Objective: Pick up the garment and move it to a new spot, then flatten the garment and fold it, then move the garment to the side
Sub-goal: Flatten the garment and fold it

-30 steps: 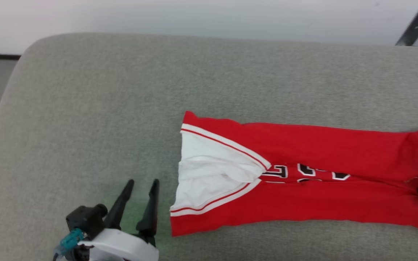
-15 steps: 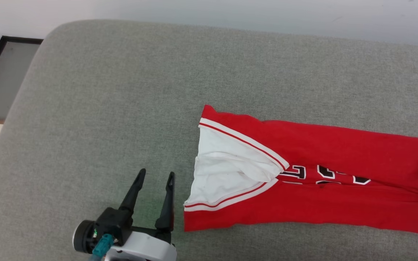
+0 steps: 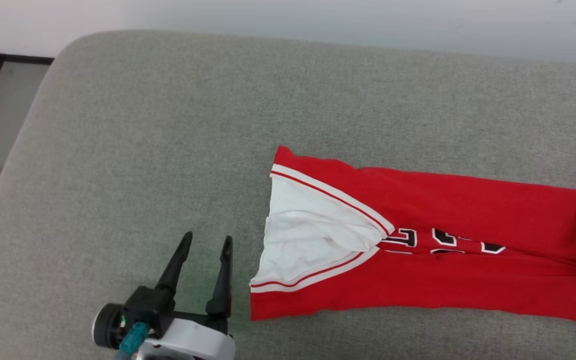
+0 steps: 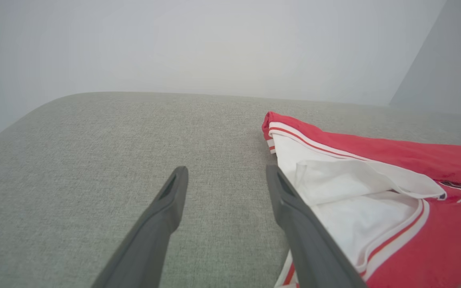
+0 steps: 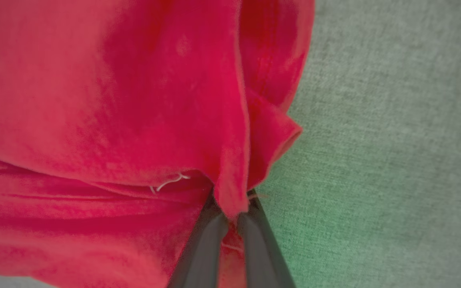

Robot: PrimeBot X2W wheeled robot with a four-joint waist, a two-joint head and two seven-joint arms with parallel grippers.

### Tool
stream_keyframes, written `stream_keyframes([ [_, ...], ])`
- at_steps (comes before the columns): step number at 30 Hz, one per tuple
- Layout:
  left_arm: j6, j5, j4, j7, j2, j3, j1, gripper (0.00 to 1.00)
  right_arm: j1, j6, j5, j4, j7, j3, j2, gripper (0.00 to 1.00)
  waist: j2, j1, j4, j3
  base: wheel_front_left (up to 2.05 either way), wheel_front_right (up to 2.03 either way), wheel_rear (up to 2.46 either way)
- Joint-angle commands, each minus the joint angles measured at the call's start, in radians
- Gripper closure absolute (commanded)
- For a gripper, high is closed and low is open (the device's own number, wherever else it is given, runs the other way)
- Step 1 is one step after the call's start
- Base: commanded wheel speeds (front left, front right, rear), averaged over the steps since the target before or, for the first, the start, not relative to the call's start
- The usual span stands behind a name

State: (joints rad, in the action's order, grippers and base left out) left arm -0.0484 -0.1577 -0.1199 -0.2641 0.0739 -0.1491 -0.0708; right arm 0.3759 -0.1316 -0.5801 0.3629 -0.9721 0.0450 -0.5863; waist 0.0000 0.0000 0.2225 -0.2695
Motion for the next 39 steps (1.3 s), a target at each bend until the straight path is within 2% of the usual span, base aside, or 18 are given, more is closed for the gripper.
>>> stream_keyframes([
  [1, -0.014, 0.009, -0.004, 0.0, -0.006, 0.013, 0.014, 0.0, -0.058, 0.002, -0.003, 0.054, 0.009, 0.031, 0.048, 1.0, 0.0, 0.0, -0.008, 0.012, 0.0, 0.0, 0.0],
  [8, -0.03, 0.019, -0.006, 0.0, -0.015, 0.044, 0.023, 0.0, -0.02, 0.002, -0.005, 0.078, 0.115, -0.026, 0.065, 1.0, 0.0, 0.0, -0.04, 0.038, 0.0, 0.0, 0.0],
  [15, -0.043, 0.026, 0.009, 0.0, -0.019, 0.082, 0.03, 0.0, 0.024, 0.003, 0.006, 0.13, 0.23, -0.164, 0.035, 1.0, 0.0, 0.0, -0.09, 0.035, 0.0, 0.0, 0.0],
  [19, -0.05, 0.028, 0.014, 0.0, -0.02, 0.094, 0.033, 0.0, 0.024, 0.002, 0.013, 0.161, 0.266, -0.241, 0.004, 1.0, 0.0, 0.0, -0.113, 0.03, 0.0, 0.0, 0.0],
  [24, -0.058, 0.034, 0.009, 0.0, -0.021, 0.111, 0.037, 0.0, 0.021, 0.002, 0.026, 0.162, 0.297, -0.294, 0.001, 1.0, 0.0, 0.0, -0.137, 0.034, 0.0, 0.0, 0.0],
  [30, -0.063, 0.029, -0.012, 0.0, -0.023, 0.118, 0.05, 0.0, -0.001, 0.002, 0.016, 0.049, 0.283, -0.213, 0.039, 1.0, 0.0, 0.0, -0.161, 0.071, 0.0, 0.0, 0.0],
  [39, -0.054, -0.009, -0.037, 0.0, -0.024, 0.099, 0.071, 0.0, -0.006, 0.002, -0.046, -0.253, 0.211, 0.038, 0.089, 1.0, 0.0, 0.0, -0.164, 0.132, 0.0, 0.0, 0.0],
])
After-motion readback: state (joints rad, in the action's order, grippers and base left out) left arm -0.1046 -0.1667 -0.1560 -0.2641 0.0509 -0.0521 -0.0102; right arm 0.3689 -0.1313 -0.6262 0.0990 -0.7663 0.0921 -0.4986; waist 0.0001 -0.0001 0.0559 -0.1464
